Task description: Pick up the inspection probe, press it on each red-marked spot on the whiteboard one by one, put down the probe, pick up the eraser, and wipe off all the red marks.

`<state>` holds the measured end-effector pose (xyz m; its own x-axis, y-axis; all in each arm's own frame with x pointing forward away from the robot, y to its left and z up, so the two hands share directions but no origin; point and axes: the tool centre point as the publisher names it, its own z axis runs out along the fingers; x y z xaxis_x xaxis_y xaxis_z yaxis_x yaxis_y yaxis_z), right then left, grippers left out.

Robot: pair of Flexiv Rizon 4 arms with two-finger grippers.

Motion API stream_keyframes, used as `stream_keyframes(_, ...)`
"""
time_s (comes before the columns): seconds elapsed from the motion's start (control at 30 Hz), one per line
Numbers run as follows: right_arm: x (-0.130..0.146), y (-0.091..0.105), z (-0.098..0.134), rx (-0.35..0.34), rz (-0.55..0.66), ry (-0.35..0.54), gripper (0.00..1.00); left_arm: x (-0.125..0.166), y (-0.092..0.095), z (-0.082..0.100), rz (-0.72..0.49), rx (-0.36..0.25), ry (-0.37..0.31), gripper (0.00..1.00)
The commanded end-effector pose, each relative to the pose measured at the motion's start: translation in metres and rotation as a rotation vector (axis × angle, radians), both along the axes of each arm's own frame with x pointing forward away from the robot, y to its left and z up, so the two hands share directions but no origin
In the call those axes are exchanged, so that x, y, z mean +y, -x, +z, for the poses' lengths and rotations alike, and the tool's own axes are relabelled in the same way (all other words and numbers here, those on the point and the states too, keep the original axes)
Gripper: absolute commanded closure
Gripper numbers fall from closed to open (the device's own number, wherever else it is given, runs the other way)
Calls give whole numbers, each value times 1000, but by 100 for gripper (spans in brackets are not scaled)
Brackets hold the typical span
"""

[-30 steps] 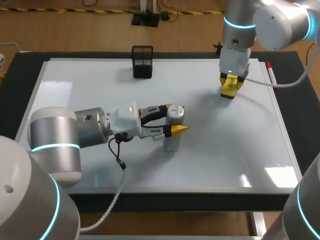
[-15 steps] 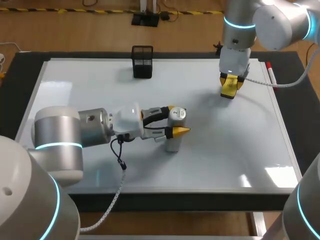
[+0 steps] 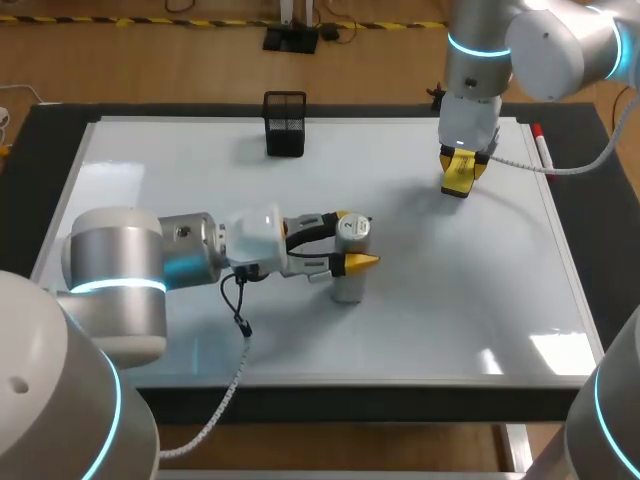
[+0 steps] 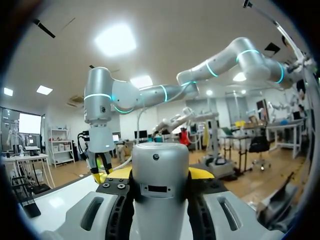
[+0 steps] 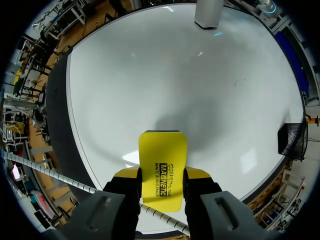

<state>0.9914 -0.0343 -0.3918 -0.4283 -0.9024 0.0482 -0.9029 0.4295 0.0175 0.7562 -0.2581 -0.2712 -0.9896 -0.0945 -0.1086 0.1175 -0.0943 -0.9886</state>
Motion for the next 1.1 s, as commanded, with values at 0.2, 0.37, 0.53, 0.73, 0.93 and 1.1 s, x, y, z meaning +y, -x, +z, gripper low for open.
stream_keyframes(0.2, -1, -1, 1, 1, 2, 3, 100, 2, 0, -3, -1, 13, -23, 100)
stream_keyframes(0.37, -1, -1, 1, 1, 2, 3, 100, 2, 0, -3, -2, 16, -27, 100)
stream_keyframes(0.53, -1, -1, 1, 1, 2, 3, 100, 3, 1, -3, -3, 17, -31, 100)
stream_keyframes(0.73, -1, -1, 1, 1, 2, 3, 100, 4, 1, -3, 0, 17, -32, 100)
stream_keyframes(0.93, -1, -1, 1, 1, 2, 3, 100, 8, 2, 4, 5, 22, 5, 100)
stream_keyframes(1.1, -1, -1, 1, 1, 2, 3, 100, 20, -3, 20, 18, -2, 32, 100)
